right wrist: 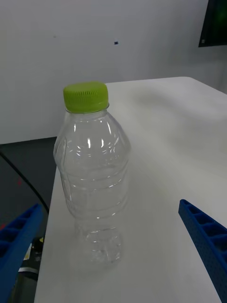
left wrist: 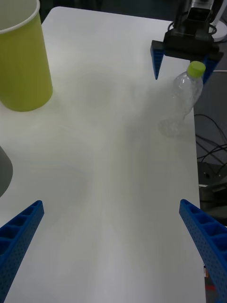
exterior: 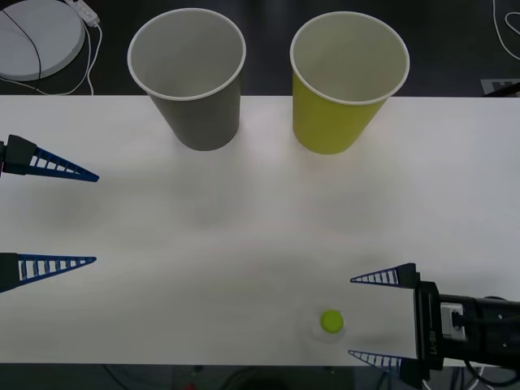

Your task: Put the can into the green bin and the plastic bottle into the gray bin

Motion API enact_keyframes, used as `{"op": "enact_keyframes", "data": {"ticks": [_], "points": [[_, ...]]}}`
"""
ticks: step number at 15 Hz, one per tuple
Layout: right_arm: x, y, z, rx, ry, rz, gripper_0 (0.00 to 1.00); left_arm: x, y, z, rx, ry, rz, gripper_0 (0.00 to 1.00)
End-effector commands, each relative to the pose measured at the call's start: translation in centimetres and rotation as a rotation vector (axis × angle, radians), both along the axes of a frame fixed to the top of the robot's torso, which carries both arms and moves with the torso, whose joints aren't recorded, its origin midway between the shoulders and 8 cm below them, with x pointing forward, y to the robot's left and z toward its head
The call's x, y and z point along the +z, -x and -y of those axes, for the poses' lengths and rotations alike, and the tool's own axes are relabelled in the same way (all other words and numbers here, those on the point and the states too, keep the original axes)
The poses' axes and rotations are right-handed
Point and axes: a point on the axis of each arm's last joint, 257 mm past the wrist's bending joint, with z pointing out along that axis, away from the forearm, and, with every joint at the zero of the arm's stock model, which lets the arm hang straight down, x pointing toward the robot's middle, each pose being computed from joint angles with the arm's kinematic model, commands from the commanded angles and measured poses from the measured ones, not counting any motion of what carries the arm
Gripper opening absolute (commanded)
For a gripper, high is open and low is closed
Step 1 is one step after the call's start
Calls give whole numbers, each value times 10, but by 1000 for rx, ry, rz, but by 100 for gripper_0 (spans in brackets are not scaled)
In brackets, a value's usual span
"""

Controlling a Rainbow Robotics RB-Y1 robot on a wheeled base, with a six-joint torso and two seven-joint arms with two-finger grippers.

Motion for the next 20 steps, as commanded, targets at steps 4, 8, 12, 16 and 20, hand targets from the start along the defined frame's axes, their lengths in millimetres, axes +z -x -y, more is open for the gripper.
{"op": "enact_keyframes", "data": {"ticks": [4, 8, 12, 16, 20], "points": [[2, -2, -22, 30, -25, -9, 100, 0, 0, 0, 0, 0, 0, 100], [0, -1, -40, 62, -36, -20, 100, 0, 0, 0, 0, 0, 0, 100], [1, -2, -60, 81, -54, -24, 100, 0, 0, 0, 0, 0, 0, 100], [1, -6, -65, 79, -52, -16, 100, 0, 0, 0, 0, 0, 0, 100], [-3, 0, -70, 96, -50, -28, 100, 0, 0, 0, 0, 0, 0, 100]]}}
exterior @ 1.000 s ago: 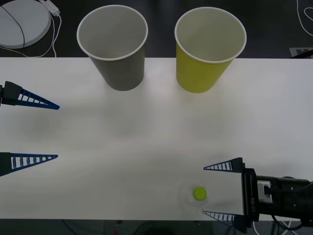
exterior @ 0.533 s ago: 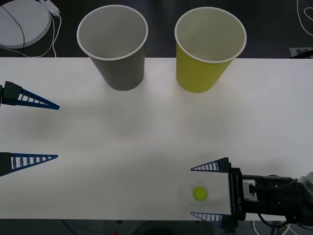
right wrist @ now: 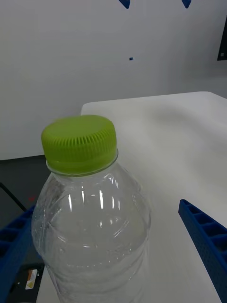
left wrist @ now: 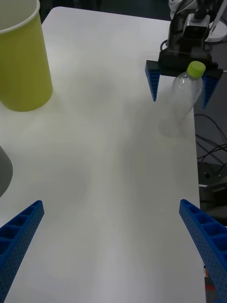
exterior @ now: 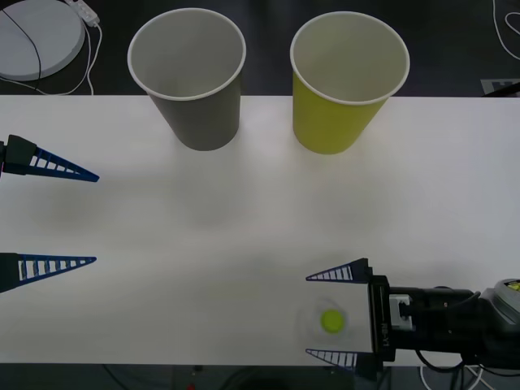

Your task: Put the can into the green bin and the plastic bottle into the gray bin

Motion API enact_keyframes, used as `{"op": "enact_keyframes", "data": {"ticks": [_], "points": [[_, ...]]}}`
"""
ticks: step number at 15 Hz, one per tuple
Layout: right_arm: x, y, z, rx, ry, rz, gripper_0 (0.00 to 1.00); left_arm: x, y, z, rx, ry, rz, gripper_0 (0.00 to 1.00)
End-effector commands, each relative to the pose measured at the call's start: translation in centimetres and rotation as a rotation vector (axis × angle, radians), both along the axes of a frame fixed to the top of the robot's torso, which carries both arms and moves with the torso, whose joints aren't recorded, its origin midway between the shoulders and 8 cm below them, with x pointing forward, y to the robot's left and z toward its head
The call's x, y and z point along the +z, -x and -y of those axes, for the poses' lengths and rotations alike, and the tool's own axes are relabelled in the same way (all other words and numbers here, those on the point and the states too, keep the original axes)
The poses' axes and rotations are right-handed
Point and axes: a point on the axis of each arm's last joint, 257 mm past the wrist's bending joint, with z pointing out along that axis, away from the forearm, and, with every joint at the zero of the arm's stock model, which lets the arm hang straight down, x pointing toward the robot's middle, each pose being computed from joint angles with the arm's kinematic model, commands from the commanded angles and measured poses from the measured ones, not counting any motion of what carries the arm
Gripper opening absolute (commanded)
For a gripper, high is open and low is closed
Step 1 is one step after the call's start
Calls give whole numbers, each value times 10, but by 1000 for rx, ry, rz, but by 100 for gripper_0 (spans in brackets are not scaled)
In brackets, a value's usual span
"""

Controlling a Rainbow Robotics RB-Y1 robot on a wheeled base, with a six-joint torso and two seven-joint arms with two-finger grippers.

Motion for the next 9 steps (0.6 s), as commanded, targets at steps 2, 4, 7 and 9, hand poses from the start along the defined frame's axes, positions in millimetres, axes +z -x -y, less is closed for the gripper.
{"op": "enact_keyframes", "data": {"ticks": [2, 4, 7, 9], "points": [[-2, 4, -3, 9, -1, -13, 12, 0, 0, 0, 0, 0, 0, 100], [-2, 4, -3, 11, -1, -12, 0, 0, 0, 0, 0, 0, 0, 100], [-2, 4, -3, 11, -1, -11, 0, 0, 0, 0, 0, 0, 0, 100], [-2, 3, -2, 9, 0, -13, 0, 0, 0, 0, 0, 0, 0, 100]]}}
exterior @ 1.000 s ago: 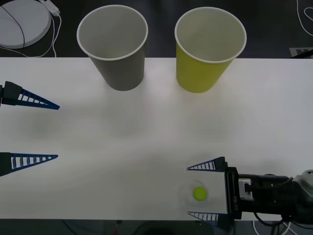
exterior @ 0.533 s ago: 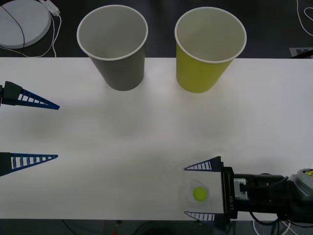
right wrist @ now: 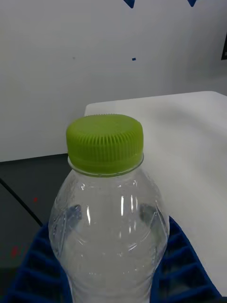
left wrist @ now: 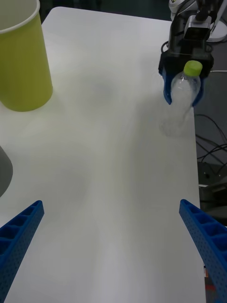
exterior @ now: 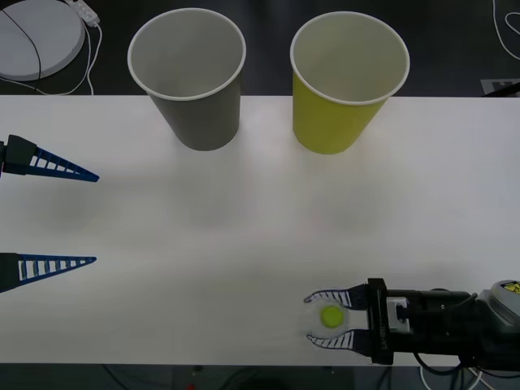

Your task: Put the can into the green bin and the plastic bottle into the gray bin

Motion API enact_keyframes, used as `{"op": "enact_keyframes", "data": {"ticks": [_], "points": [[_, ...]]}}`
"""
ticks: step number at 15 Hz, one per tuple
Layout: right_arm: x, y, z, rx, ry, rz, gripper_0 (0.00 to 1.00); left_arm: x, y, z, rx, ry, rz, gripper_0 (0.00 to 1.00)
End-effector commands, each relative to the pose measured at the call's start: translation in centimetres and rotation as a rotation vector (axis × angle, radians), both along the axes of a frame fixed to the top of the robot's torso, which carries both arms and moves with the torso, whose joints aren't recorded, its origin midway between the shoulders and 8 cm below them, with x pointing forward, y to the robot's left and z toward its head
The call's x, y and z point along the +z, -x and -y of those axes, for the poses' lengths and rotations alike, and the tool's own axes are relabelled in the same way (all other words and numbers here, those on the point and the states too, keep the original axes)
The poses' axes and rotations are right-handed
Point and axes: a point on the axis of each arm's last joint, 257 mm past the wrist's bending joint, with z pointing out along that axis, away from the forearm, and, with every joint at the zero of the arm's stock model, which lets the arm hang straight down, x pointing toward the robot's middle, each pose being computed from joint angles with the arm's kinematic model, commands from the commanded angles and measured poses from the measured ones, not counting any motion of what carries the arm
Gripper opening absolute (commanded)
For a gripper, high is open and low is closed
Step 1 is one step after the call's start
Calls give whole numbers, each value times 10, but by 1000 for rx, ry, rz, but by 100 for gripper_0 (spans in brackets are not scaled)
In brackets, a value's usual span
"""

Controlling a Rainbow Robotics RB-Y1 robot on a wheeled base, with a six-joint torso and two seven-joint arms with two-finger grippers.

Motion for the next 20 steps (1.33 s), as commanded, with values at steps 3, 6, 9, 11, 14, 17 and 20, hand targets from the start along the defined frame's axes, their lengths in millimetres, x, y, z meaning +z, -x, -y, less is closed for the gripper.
{"op": "enact_keyframes", "data": {"ticks": [3, 6, 9, 11, 14, 17, 20], "points": [[5, -1, 4, -6, -12, -18, 0, 0, 0, 0, 0, 0, 0, 100], [12, -8, 16, -25, -11, -24, 0, 0, 0, 0, 0, 0, 0, 100], [21, -14, 28, -50, -20, -44, 0, 0, 0, 0, 0, 0, 0, 100], [27, -20, 39, -71, -25, -55, 0, 0, 0, 0, 0, 0, 0, 100], [37, -30, 54, -107, -32, -61, 0, 0, 0, 0, 0, 0, 0, 100], [49, -44, 72, -166, -36, -64, 0, 0, 0, 0, 0, 0, 0, 100], [67, -56, 93, -252, -32, -96, 0, 0, 0, 0, 0, 0, 0, 100]]}}
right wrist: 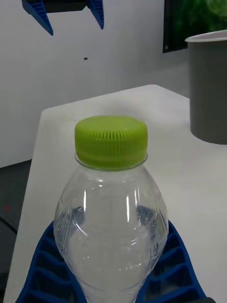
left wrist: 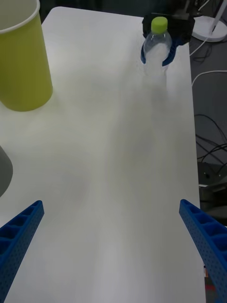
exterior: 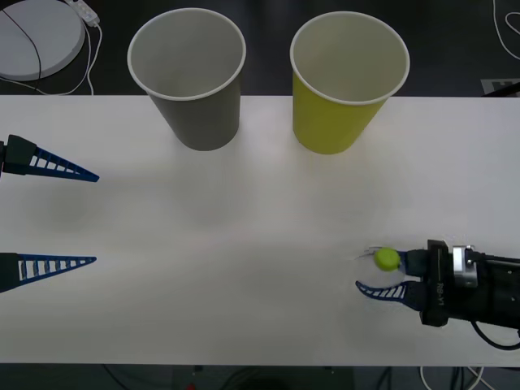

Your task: Put the can into the green bin and the plastic bottle into the gray bin

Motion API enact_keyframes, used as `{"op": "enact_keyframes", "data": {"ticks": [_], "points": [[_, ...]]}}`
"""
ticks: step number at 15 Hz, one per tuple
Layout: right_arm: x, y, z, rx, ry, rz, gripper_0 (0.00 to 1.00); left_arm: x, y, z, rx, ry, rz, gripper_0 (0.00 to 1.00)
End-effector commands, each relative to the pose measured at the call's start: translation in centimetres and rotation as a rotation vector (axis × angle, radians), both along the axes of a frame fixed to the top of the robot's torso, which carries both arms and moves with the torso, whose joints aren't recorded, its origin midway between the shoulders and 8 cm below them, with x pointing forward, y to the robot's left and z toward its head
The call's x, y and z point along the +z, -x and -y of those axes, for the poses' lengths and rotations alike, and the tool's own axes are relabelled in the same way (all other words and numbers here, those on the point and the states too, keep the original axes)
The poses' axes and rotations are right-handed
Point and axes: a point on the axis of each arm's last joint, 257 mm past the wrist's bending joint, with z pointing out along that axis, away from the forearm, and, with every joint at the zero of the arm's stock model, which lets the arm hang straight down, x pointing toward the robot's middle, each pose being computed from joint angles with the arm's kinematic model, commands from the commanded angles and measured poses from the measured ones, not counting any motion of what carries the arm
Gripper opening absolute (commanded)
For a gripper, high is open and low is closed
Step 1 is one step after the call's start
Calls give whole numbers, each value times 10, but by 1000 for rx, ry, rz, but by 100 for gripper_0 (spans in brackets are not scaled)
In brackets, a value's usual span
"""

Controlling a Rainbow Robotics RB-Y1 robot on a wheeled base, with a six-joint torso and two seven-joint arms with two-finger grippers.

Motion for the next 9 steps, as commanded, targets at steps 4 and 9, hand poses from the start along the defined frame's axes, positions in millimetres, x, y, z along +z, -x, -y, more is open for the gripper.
{"op": "enact_keyframes", "data": {"ticks": [4, 9], "points": [[43, -16, 23, -165, -7, -69, 0, 0, 0, 0, 0, 0, 0, 100], [81, -29, 28, -215, -41, -105, 0, 0, 0, 0, 0, 0, 0, 100]]}}
